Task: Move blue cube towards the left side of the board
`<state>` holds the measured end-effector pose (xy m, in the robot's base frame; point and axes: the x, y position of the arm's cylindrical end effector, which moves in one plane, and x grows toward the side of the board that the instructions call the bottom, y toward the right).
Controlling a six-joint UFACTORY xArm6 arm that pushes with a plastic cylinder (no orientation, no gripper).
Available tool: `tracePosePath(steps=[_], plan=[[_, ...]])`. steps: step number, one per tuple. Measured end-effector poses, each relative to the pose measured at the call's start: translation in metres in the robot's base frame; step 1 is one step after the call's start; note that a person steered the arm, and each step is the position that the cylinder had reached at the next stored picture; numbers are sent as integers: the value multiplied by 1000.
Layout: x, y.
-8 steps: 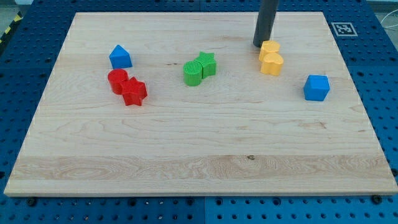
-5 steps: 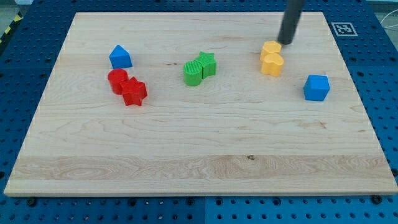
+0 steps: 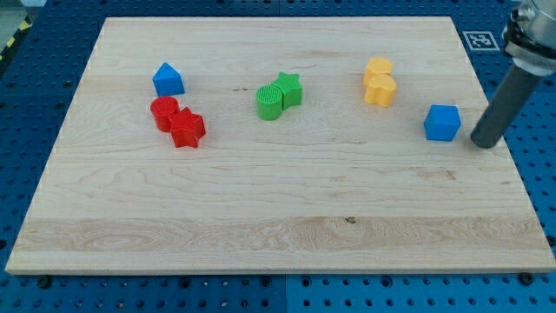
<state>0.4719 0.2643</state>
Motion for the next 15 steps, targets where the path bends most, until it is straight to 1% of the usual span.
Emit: tracePosePath(steps=[1,2,3,5,6,7,8,10,13,15], plan=[[13,-27],[13,-43],[9,-42],[-17,-42],[-20,-44],[-20,-69],[-21,-73],[-34,-46],[-90,-43],[-138,-43]])
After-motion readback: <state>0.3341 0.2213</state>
